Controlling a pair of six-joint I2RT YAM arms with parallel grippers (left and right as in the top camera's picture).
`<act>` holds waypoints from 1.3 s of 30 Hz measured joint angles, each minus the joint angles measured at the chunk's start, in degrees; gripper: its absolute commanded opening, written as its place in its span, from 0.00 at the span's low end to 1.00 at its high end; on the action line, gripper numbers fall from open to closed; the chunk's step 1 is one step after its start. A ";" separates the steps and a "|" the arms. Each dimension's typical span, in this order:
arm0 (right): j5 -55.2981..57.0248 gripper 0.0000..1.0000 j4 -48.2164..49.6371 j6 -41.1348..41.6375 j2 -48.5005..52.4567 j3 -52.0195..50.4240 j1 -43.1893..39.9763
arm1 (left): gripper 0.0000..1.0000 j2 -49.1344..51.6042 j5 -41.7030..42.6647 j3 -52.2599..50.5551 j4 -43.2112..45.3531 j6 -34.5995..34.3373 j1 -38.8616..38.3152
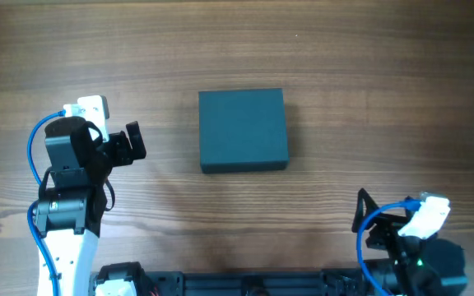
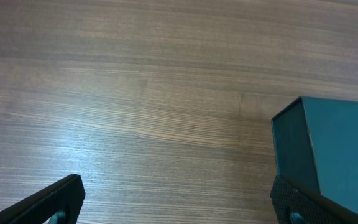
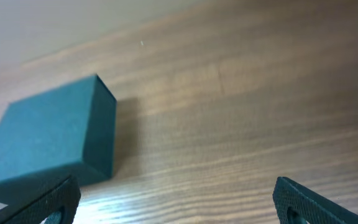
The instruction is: Pack container
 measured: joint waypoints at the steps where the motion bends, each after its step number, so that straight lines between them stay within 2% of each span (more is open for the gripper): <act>1: 0.00 1.00 0.28 0.39 0.00 -1.29 0.02 | 1.00 0.00 0.02 0.00 0.00 0.00 0.00; 3: 0.20 1.00 3.85 0.15 0.00 -3.56 0.11 | 1.00 0.00 0.02 0.00 -0.02 0.00 0.00; 5: 0.44 1.00 11.78 -2.49 -0.09 -5.62 0.13 | 1.00 0.00 0.02 0.00 0.04 0.00 0.00; 8: 0.46 1.00 32.37 -10.05 -0.26 -9.49 0.15 | 1.00 -0.09 0.02 -0.02 -0.04 0.00 0.00; 11: 0.52 1.00 48.98 -17.16 -0.42 -13.92 0.15 | 1.00 -0.15 0.02 -0.02 0.02 0.00 0.00; 15: 0.61 1.00 58.73 -22.60 -0.52 -21.05 0.15 | 1.00 -0.15 0.02 -0.02 0.00 0.00 0.00; 23: 0.35 1.00 60.70 -25.81 -0.52 -29.86 0.15 | 1.00 -0.15 0.02 -0.02 0.00 0.00 0.00; 28: -0.70 1.00 56.41 -27.43 -0.52 -30.73 0.15 | 1.00 -0.15 0.02 -0.02 0.02 0.00 0.00; 39: -2.34 1.00 56.39 -28.61 -0.52 -30.73 0.15 | 1.00 -0.15 0.02 -0.02 0.00 0.00 0.00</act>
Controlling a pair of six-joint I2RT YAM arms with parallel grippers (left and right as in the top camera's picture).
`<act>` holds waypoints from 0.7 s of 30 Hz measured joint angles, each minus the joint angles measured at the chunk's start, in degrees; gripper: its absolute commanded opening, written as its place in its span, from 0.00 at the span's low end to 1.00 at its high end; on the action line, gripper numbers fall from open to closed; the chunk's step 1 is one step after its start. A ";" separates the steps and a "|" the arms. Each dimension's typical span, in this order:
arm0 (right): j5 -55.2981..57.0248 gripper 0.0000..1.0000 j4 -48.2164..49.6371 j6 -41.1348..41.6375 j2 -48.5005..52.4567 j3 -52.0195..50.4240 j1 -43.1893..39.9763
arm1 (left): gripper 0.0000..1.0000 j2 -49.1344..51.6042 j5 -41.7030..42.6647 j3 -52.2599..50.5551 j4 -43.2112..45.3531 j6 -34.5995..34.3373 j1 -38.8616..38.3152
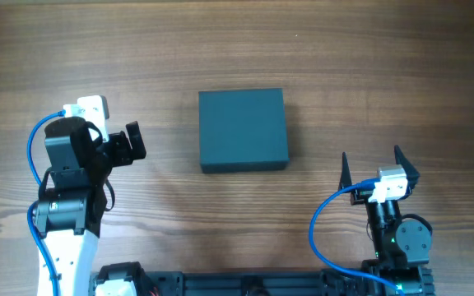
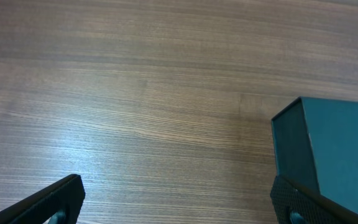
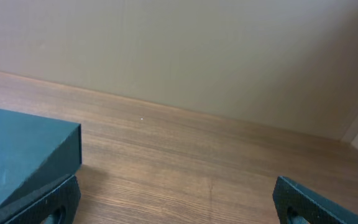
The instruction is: Pack container
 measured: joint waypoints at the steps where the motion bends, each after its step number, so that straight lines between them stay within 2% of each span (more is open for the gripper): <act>1: 0.00 1.00 0.00 0.13 0.00 0.00 0.00 | 1.00 0.00 0.00 0.00 0.00 0.00 0.00; 9: 2.82 1.00 0.24 4.35 0.00 0.00 0.00 | 1.00 0.00 0.00 0.00 0.00 0.00 0.00; 21: 3.02 1.00 0.24 5.20 0.00 0.00 0.00 | 1.00 0.00 0.00 0.00 0.00 0.00 0.00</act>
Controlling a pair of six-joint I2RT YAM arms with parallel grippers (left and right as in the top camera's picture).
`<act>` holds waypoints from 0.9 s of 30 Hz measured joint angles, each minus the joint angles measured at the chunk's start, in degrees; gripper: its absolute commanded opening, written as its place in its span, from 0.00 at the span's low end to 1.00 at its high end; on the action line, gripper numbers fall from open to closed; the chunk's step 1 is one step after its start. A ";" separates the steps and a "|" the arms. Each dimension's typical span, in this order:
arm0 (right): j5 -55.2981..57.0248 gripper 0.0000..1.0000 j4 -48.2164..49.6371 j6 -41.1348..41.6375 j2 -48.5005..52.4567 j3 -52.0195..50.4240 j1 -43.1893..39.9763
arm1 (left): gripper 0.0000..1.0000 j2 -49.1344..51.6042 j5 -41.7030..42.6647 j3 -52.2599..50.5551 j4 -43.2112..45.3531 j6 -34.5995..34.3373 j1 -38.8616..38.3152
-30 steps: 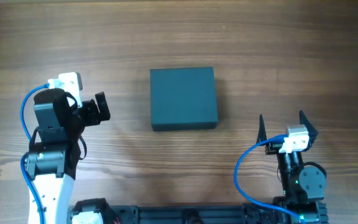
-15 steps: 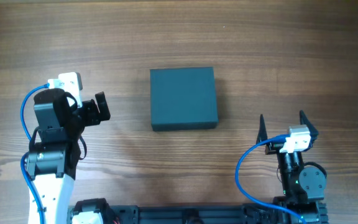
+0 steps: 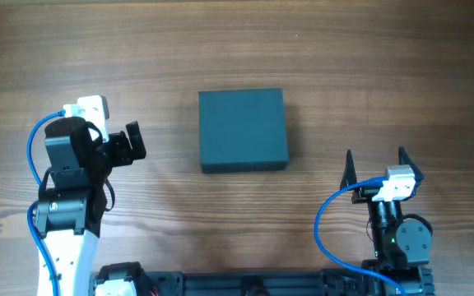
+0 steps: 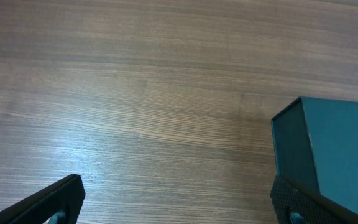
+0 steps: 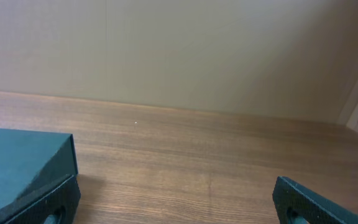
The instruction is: Pack container
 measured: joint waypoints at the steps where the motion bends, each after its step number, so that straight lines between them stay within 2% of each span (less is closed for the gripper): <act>1: 0.02 1.00 0.00 0.00 0.00 0.00 0.00 | 1.00 0.00 0.00 0.00 0.00 0.00 0.00; 15: 0.02 1.00 0.00 0.17 0.00 0.00 0.00 | 1.00 0.00 0.00 0.00 -0.15 0.00 0.00; 18: 0.02 1.00 0.02 0.17 0.00 0.00 0.00 | 1.00 -1.77 0.02 -0.04 -4.37 0.00 -0.04; 21: 0.15 1.00 0.22 0.17 0.00 0.00 0.00 | 1.00 -6.64 0.11 -0.09 -10.97 -0.02 -1.14; 24: 0.17 1.00 0.20 0.20 0.00 0.00 0.00 | 1.00 -16.74 0.24 -0.11 -17.07 0.00 -5.16; 27: 0.20 1.00 0.20 0.20 0.00 0.00 0.00 | 1.00 -24.39 0.46 -0.98 -17.46 0.00 -7.78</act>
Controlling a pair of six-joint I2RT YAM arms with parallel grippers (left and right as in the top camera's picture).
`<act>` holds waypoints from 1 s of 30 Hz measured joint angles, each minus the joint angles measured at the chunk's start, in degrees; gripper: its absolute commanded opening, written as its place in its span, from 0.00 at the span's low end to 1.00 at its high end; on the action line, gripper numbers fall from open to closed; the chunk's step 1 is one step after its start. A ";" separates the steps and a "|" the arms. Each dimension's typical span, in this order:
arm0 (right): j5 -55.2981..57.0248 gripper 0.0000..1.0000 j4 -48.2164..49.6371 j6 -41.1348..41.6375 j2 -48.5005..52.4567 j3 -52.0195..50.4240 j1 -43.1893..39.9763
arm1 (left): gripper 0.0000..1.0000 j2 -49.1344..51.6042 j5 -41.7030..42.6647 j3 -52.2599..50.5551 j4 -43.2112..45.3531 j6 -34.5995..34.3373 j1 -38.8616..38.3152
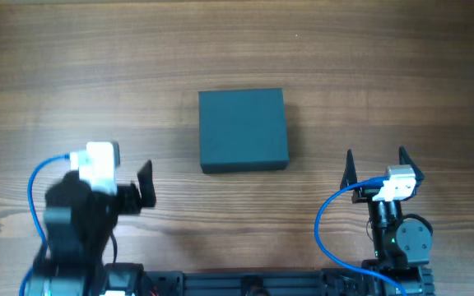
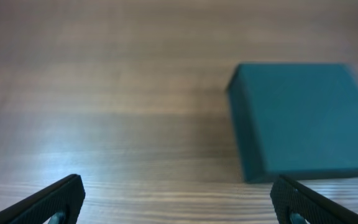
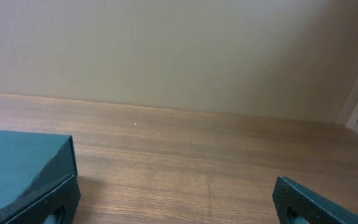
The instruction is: Pack container
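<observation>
A closed dark teal box [image 1: 243, 130] lies flat on the wooden table, lid on; it also shows in the left wrist view [image 2: 303, 118] and at the left edge of the right wrist view [image 3: 23, 165]. My left gripper [image 1: 142, 191] stands open near the table's front left, empty, with the box ahead and to its right. My right gripper [image 1: 377, 160] stands open at the front right, empty, pointing toward the far wall, the box to its left.
The wooden table [image 1: 385, 66] runs to a beige wall [image 3: 179, 50] at the back. A dark rail [image 1: 245, 284] lies along the front edge between the two arm bases.
My left arm has drawn back toward the front edge and turned; its view now shows the whole box top instead of one corner. The right arm and the box have not moved.
At first my right gripper was low at the front right corner, angled toward the box, and the left was out left of the box. The right one then stood straight, facing the wall, and settled. Now the left has pulled back to the front.
</observation>
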 measured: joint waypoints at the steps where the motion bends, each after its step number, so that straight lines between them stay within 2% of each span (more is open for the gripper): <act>1: 0.00 1.00 0.02 0.00 0.00 0.00 0.00 | 1.00 -3.52 0.20 -0.70 0.57 0.00 -0.85; 4: 0.00 1.00 0.04 0.00 0.00 0.00 0.00 | 1.00 -12.02 0.15 -2.73 5.51 0.04 -1.57; 7: 0.00 1.00 0.04 0.00 0.00 0.00 0.00 | 1.00 -17.20 0.15 -6.47 14.25 0.94 -1.57; 13: 0.00 1.00 0.13 0.00 0.00 0.00 0.00 | 1.00 -24.04 0.15 -18.56 32.09 3.56 -1.57; 19: 0.00 1.00 0.15 0.00 0.00 0.00 0.00 | 1.00 -28.44 0.63 -31.50 44.96 4.33 -1.62; 25: 0.00 1.00 0.15 0.00 0.00 0.00 0.00 | 1.00 -28.59 1.66 -37.92 48.30 4.39 -1.97; 30: 0.00 1.00 0.15 0.00 0.00 0.00 0.00 | 1.00 -28.63 3.82 -40.59 44.35 4.44 -2.01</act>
